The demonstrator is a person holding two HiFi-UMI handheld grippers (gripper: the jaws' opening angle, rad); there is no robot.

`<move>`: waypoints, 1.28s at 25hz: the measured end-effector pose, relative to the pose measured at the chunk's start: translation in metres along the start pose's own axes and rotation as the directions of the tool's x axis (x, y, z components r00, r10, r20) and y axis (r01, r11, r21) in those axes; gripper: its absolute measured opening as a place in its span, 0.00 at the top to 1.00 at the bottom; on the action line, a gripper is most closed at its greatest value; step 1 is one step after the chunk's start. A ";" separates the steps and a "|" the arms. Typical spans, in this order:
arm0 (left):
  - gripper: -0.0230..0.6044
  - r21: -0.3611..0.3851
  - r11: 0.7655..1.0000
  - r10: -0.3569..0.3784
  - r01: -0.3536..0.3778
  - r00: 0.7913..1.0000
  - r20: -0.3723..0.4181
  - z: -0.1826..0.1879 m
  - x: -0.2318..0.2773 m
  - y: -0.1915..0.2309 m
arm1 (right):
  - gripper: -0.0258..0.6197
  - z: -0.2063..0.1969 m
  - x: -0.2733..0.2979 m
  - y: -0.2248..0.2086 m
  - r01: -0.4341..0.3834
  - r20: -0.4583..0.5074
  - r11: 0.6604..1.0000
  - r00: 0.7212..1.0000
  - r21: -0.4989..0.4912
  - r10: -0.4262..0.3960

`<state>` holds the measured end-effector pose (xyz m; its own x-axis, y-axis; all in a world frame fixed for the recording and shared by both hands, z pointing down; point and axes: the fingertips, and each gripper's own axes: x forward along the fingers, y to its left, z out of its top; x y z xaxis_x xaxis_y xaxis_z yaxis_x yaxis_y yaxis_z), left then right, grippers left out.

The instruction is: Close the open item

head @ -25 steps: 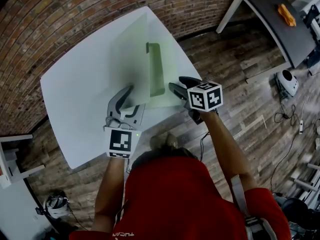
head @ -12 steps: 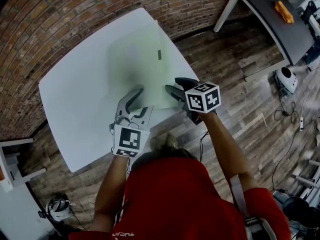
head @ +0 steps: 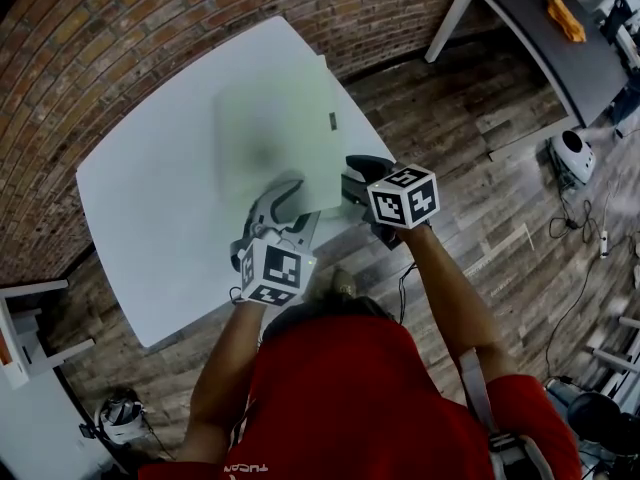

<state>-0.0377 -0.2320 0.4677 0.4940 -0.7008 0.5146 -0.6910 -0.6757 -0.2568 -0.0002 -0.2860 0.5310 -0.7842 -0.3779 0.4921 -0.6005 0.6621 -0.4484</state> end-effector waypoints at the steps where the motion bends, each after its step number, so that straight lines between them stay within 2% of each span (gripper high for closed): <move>1: 0.72 0.003 1.000 -0.005 0.005 1.000 -0.008 -0.001 0.002 -0.002 | 0.59 0.000 0.000 0.000 -0.004 0.005 1.000 1.000 -0.005 0.004; 7: 0.72 0.019 0.999 -0.045 0.045 0.998 -0.046 -0.008 0.012 -0.009 | 0.59 0.001 -0.001 -0.001 -0.055 0.015 0.997 0.998 -0.053 0.055; 16: 0.72 0.030 0.995 -0.096 0.099 0.990 -0.099 -0.017 0.019 -0.015 | 0.59 -0.001 -0.003 -0.001 -0.169 -0.070 0.979 0.984 -0.112 0.162; 21: 0.72 0.040 0.992 -0.116 0.123 0.982 -0.149 -0.024 0.023 -0.018 | 0.59 -0.001 -0.004 0.001 -0.205 -0.095 0.970 0.977 -0.133 0.193; 28: 0.72 0.025 0.988 -0.147 0.154 0.972 -0.180 -0.026 0.028 -0.017 | 0.59 -0.003 -0.006 0.000 -0.252 -0.150 0.951 0.962 -0.179 0.227; 32: 0.72 0.023 0.986 -0.155 0.163 0.968 -0.199 -0.026 0.030 -0.019 | 0.59 -0.008 -0.013 0.001 -0.304 -0.195 0.934 0.943 -0.189 0.268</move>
<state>-0.0234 -0.2344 0.5092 0.4803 -0.5275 0.7008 -0.5887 -0.7861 -0.1882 0.0111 -0.2751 0.5304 -0.8702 -0.0529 0.4898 -0.2923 0.8557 -0.4270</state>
